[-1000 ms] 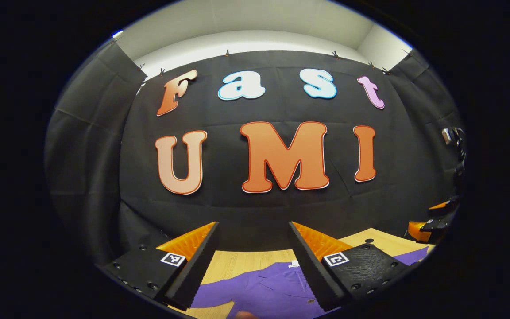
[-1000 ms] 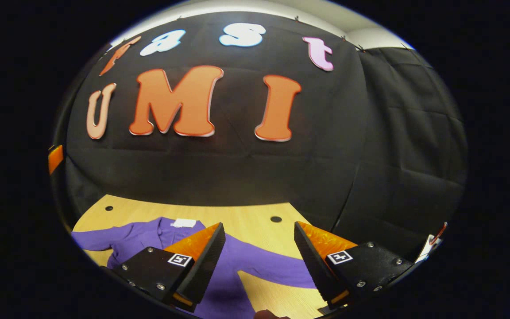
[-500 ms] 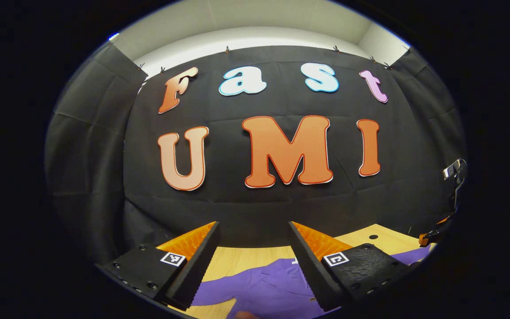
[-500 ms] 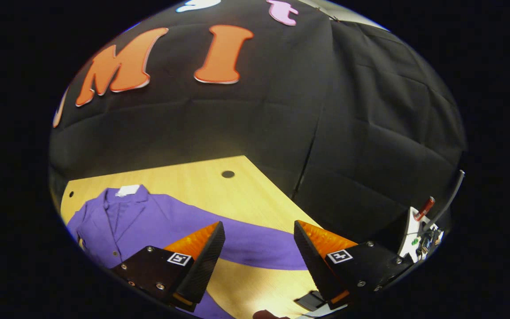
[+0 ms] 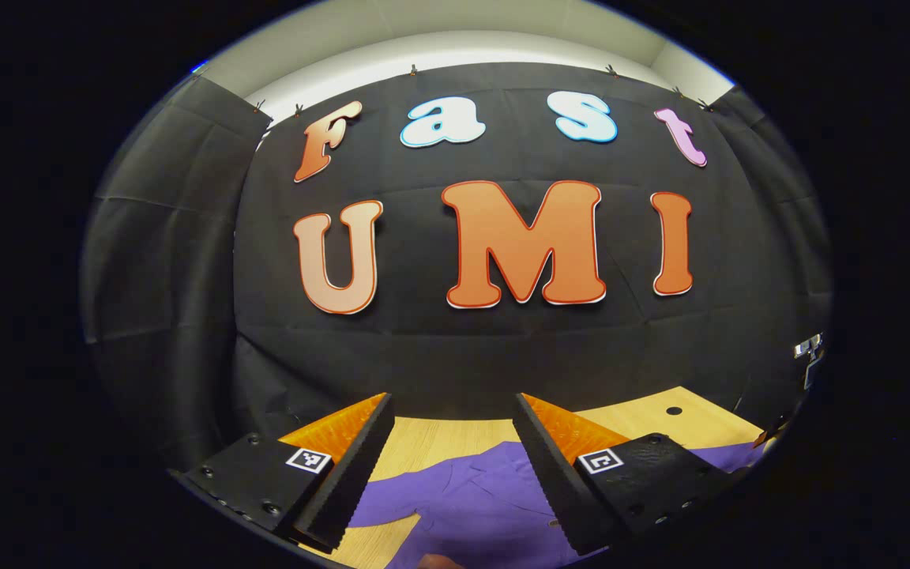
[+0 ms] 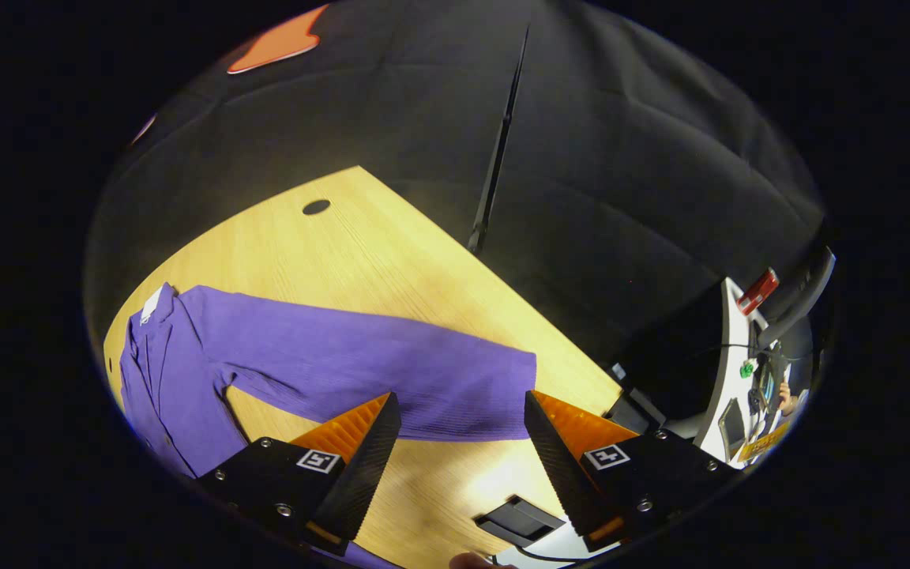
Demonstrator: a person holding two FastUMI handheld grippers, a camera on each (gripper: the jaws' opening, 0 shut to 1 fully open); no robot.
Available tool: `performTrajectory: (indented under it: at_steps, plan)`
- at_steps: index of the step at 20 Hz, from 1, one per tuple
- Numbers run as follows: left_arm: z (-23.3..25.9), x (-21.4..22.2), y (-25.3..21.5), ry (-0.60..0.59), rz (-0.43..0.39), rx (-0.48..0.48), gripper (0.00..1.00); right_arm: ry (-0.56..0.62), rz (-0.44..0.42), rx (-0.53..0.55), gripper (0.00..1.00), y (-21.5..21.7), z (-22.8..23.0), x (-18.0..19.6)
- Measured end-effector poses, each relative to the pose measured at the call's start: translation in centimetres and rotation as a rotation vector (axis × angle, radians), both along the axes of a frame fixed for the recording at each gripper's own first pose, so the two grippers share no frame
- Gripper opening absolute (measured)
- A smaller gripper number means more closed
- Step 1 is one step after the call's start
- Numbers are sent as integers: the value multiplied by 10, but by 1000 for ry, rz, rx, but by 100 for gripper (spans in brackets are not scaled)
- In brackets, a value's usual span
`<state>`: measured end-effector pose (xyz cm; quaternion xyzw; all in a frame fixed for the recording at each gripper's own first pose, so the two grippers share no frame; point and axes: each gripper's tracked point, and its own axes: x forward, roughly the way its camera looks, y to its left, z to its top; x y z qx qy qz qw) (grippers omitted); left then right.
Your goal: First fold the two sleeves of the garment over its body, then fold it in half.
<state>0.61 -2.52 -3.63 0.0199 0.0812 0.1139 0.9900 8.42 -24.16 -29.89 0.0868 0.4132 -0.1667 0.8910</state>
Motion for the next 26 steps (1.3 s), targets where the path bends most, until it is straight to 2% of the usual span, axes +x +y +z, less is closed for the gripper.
performTrajectory:
  at_steps: [7, 14, 21, 23, 24, 25, 26]
  plan:
    - [-19, -8, -25, 76, -17, 72, 98, 111, 34, 106, 96, -24, -35, 10]
    - [-33, -19, -30, 136, 15, 88, 96, 238, 3, 124, 96, -44, -67, 8]
    - [-34, -21, -36, 157, 23, 107, 96, 237, -40, 210, 95, -48, -74, 15]
    - [-35, -21, -35, 165, 23, 106, 96, 257, -7, 202, 88, -49, -76, 12]
    - [-37, -23, -36, 167, 22, 102, 96, 262, 14, 201, 80, -47, -77, 11]
    - [-37, -23, -37, 169, 20, 100, 96, 266, 24, 199, 64, -46, -77, 9]
    - [-39, -24, -37, 171, 15, 98, 96, 258, 26, 203, 62, -46, -77, 10]
